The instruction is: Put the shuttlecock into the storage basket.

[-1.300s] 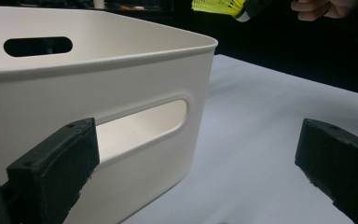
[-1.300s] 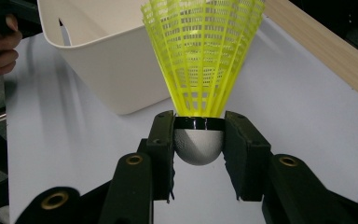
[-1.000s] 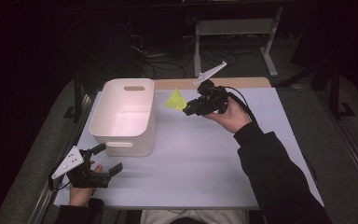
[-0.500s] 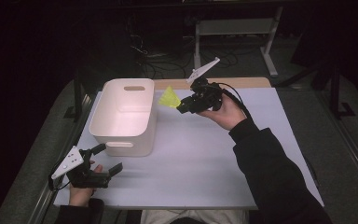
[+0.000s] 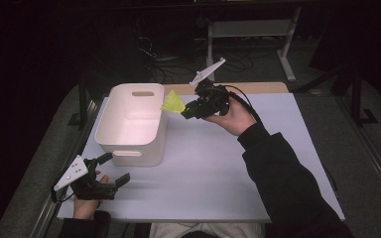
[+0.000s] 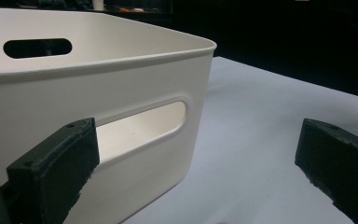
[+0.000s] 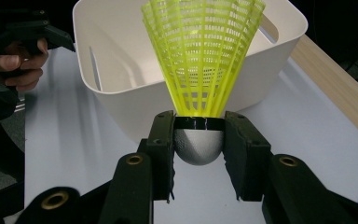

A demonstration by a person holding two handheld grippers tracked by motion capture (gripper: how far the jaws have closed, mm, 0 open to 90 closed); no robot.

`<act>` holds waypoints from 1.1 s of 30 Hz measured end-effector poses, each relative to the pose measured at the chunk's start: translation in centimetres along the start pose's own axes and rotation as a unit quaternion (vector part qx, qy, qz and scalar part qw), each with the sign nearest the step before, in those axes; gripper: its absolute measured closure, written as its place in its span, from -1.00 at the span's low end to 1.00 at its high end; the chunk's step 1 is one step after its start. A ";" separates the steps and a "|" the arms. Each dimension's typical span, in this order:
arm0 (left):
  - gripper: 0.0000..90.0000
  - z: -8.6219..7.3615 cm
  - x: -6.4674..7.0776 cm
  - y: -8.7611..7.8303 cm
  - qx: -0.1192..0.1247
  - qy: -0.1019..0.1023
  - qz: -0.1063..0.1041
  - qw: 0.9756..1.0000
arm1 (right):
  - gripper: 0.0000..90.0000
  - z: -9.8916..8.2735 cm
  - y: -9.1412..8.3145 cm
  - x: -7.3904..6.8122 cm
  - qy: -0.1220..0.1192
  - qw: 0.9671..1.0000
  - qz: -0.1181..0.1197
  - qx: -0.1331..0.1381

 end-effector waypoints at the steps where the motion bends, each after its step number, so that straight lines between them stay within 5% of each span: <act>1: -1.00 0.0 0.0 0.0 0.000 0.000 0.000 1.000 | 0.41 0.1 0.0 -0.1 0.000 1.000 0.000 0.001; 33: -1.00 0.0 0.0 -0.1 -0.001 -0.002 0.000 1.000 | 0.41 3.3 3.1 -2.1 -0.027 0.999 0.033 -0.008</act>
Point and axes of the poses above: each handheld gripper's, and its own axes: y roughly forward along the jaws, z roughly out of its top, x roughly to its right, the point moved 6 cm from there along y, roughly forward along the jaws
